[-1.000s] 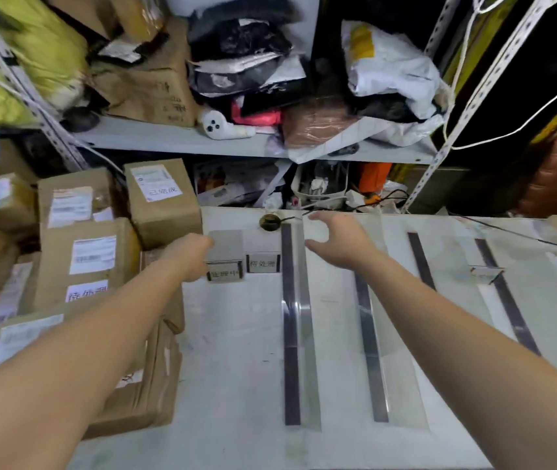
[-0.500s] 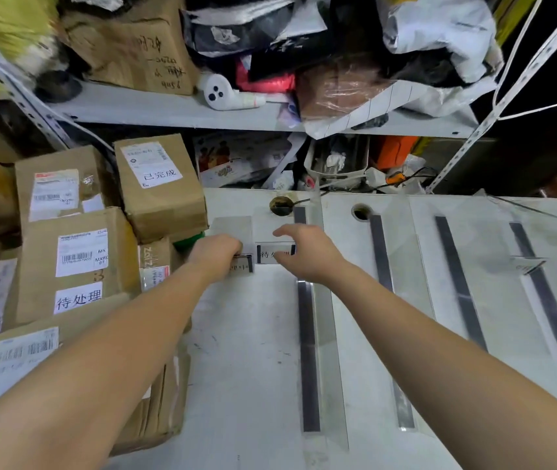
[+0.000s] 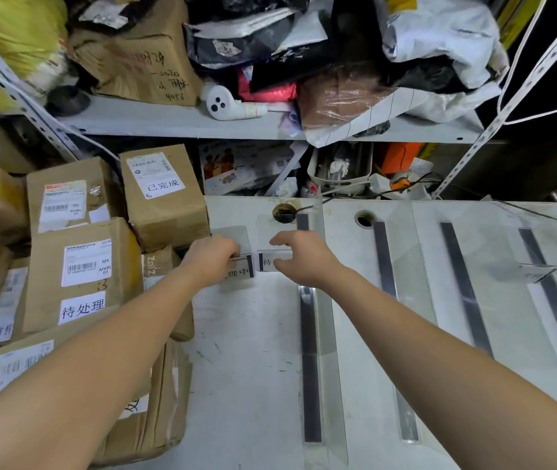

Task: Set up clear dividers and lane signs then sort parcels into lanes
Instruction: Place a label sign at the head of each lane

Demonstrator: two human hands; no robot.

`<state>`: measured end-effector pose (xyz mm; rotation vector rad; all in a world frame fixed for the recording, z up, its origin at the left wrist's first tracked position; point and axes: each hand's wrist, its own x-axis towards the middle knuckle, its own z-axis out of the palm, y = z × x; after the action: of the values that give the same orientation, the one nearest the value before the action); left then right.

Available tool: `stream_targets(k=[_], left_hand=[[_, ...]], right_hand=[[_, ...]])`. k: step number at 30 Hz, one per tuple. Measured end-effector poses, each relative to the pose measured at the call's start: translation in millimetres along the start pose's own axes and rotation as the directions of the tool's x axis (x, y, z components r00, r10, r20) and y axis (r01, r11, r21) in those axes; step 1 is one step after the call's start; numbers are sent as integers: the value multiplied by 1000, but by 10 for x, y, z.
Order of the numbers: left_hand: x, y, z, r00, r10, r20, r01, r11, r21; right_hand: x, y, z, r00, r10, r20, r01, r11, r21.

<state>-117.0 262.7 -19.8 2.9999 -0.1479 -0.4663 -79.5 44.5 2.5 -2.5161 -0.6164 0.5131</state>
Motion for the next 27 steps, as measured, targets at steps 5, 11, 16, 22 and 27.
stream_targets(k=[5,11,16,22,27], left_hand=[[-68,99,-316,998,22,-56,-27,997,-76],[-194,148,-920,987,32,-157,-56,987,-151],[-290,238,-1250,973,95,-210,-136,972,-193],[-336,446,-1313,956,145,-255,-225,920,-322],[-321,662,-1233,951,126,-284,-239,880,-410]], right_hand=[[-30,23,-46,1000,-23,-20,24,999,26],[-77,-81,-276,989,-106,-102,115,989,90],[-126,-224,-424,972,-128,-198,164,970,177],[-227,-177,-568,949,-66,-307,152,952,265],[-357,-48,-637,945,-13,-328,114,950,290]])
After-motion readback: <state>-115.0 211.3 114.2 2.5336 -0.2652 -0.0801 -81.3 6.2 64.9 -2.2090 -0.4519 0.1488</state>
